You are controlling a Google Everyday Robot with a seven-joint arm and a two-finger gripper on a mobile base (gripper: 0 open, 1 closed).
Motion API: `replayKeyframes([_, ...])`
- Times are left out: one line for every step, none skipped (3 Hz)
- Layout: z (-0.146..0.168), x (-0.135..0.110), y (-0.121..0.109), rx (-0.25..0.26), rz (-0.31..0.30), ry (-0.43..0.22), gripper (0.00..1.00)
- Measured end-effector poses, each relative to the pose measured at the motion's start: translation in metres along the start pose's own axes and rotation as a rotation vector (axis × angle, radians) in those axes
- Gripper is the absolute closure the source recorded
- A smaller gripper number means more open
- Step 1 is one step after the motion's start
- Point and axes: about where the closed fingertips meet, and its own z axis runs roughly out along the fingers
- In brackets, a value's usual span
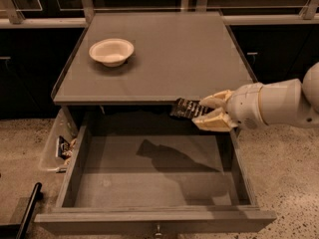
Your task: Place rxbar chocolate into top drawer
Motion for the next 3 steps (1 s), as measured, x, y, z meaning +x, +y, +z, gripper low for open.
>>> replayKeyframes([0.001, 0.024, 0.02, -0.009, 0.007, 0.002, 1.0])
replayKeyframes([0.025, 0.069, 0.023, -0.055, 0.032, 0.03, 1.0])
replayKeyframes([0.067, 0.109, 0.026, -0.137, 0.017, 0.083, 1.0])
